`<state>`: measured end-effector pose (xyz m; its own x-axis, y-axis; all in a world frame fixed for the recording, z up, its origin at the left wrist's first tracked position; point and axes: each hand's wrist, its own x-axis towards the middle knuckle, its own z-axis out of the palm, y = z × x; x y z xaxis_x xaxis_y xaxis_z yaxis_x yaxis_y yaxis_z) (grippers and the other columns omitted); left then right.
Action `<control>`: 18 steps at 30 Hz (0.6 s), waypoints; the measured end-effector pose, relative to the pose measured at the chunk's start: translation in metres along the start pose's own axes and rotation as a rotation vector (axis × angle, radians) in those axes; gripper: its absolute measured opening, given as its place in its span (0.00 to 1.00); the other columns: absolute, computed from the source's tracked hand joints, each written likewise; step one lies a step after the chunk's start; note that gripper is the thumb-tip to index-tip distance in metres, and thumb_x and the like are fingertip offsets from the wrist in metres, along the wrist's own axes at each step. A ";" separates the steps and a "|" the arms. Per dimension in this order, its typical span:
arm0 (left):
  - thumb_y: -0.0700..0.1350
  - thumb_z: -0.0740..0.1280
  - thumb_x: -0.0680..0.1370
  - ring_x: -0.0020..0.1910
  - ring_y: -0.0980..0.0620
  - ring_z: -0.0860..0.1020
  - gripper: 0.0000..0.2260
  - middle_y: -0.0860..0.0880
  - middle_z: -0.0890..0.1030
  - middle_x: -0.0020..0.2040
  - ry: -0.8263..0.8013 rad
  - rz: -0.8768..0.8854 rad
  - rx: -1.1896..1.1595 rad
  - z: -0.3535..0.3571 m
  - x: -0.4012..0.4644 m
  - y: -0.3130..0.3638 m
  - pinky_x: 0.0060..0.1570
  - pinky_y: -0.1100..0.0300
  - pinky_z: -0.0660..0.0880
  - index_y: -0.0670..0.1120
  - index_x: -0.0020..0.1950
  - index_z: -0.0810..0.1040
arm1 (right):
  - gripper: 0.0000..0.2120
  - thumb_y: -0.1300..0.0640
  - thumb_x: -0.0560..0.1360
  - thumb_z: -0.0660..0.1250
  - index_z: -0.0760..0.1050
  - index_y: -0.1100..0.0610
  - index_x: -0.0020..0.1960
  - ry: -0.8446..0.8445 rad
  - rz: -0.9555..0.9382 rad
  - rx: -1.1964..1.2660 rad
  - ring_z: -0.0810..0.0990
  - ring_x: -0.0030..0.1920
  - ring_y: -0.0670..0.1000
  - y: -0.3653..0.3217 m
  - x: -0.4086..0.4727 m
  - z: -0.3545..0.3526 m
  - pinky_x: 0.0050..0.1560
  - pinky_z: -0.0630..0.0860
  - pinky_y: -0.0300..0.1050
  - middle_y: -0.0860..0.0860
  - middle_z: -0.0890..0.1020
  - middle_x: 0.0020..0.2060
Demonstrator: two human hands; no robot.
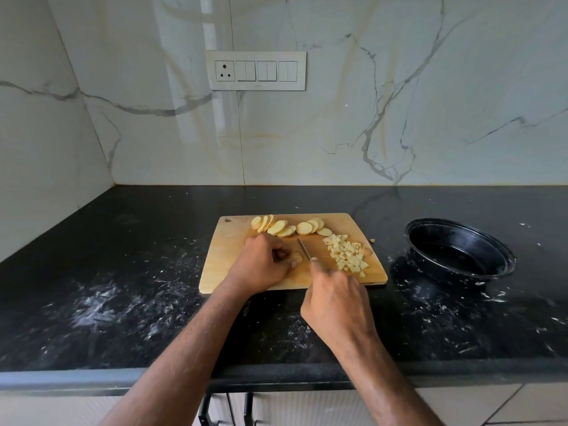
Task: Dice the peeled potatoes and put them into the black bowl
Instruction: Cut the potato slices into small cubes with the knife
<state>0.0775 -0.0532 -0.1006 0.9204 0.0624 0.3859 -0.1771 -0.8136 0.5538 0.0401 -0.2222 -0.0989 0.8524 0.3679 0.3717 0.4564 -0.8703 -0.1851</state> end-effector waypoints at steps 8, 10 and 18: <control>0.42 0.76 0.74 0.51 0.50 0.79 0.10 0.54 0.84 0.49 0.025 -0.086 0.002 0.003 0.004 -0.014 0.59 0.46 0.76 0.53 0.53 0.87 | 0.20 0.61 0.76 0.64 0.73 0.58 0.68 -0.020 -0.077 0.035 0.84 0.39 0.52 0.000 0.000 0.002 0.41 0.82 0.46 0.52 0.84 0.41; 0.43 0.76 0.73 0.51 0.49 0.79 0.09 0.55 0.84 0.48 0.019 -0.094 -0.003 0.003 0.005 -0.014 0.59 0.45 0.76 0.53 0.52 0.87 | 0.19 0.61 0.76 0.64 0.73 0.57 0.66 -0.023 -0.081 0.042 0.84 0.39 0.51 0.000 0.001 0.003 0.41 0.82 0.45 0.51 0.84 0.42; 0.51 0.76 0.74 0.46 0.52 0.78 0.07 0.57 0.80 0.43 -0.008 -0.057 0.011 -0.001 -0.001 -0.009 0.55 0.48 0.76 0.51 0.50 0.86 | 0.17 0.58 0.78 0.63 0.73 0.55 0.66 0.015 -0.044 0.079 0.84 0.40 0.51 0.003 0.000 0.004 0.42 0.83 0.46 0.51 0.84 0.42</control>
<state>0.0777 -0.0456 -0.1054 0.9315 0.1041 0.3484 -0.1207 -0.8151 0.5665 0.0426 -0.2230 -0.1030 0.8277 0.3995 0.3941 0.5121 -0.8249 -0.2394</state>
